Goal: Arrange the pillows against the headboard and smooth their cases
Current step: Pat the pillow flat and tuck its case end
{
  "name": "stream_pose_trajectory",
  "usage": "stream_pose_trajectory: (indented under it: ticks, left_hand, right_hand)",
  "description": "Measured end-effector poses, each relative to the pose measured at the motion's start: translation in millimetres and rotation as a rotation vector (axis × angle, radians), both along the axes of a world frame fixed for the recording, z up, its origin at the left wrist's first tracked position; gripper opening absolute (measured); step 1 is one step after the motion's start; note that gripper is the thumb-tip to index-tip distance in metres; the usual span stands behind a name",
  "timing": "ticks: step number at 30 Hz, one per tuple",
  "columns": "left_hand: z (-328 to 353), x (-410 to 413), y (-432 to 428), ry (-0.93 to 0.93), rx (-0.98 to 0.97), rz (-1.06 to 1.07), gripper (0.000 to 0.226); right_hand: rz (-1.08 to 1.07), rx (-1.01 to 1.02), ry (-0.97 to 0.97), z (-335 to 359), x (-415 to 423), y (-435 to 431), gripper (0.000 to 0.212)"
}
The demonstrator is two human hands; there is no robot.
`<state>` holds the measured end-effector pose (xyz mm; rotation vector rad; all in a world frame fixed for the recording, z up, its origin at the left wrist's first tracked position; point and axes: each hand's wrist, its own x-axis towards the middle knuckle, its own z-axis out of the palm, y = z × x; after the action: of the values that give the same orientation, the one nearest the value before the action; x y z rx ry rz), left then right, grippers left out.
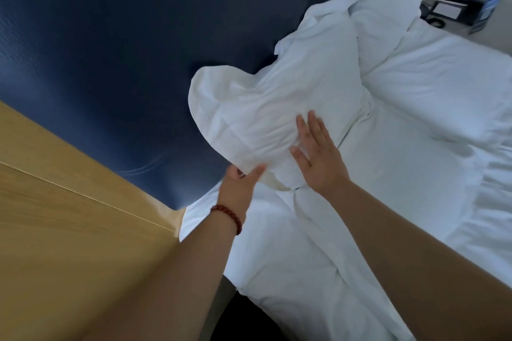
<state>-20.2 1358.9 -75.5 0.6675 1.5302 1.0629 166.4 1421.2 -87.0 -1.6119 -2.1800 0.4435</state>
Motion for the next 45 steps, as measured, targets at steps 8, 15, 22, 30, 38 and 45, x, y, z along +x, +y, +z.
stream_pose_trajectory:
  ticks: [8, 15, 22, 30, 38, 45]
  left_hand:
    - [-73.9, 40.0, 4.5, -0.118, -0.307, 0.017, 0.021]
    - [-78.0, 6.1, -14.1, -0.042, -0.243, 0.097, 0.016]
    - [-87.7, 53.0, -10.1, -0.199, -0.403, 0.102, 0.02]
    - [-92.5, 28.7, -25.3, -0.356, -0.405, 0.141, 0.026]
    - [-98.2, 26.7, -32.6, -0.133, -0.415, 0.141, 0.009]
    - [-72.2, 16.0, -47.9, -0.028, -0.428, 0.008, 0.016]
  right_hand:
    - [-0.024, 0.008, -0.037, -44.4, 18.1, -24.3, 0.063]
    - [-0.037, -0.1, -0.167, -72.6, 40.2, -27.4, 0.07]
    - [-0.048, -0.103, -0.175, -75.8, 40.4, -30.9, 0.068]
    - [-0.095, -0.096, -0.27, -83.3, 35.1, -47.6, 0.068]
    - [-0.095, -0.106, -0.299, -88.6, 37.1, -48.8, 0.067]
    - [-0.114, -0.112, -0.285, -80.2, 34.9, -50.2, 0.068]
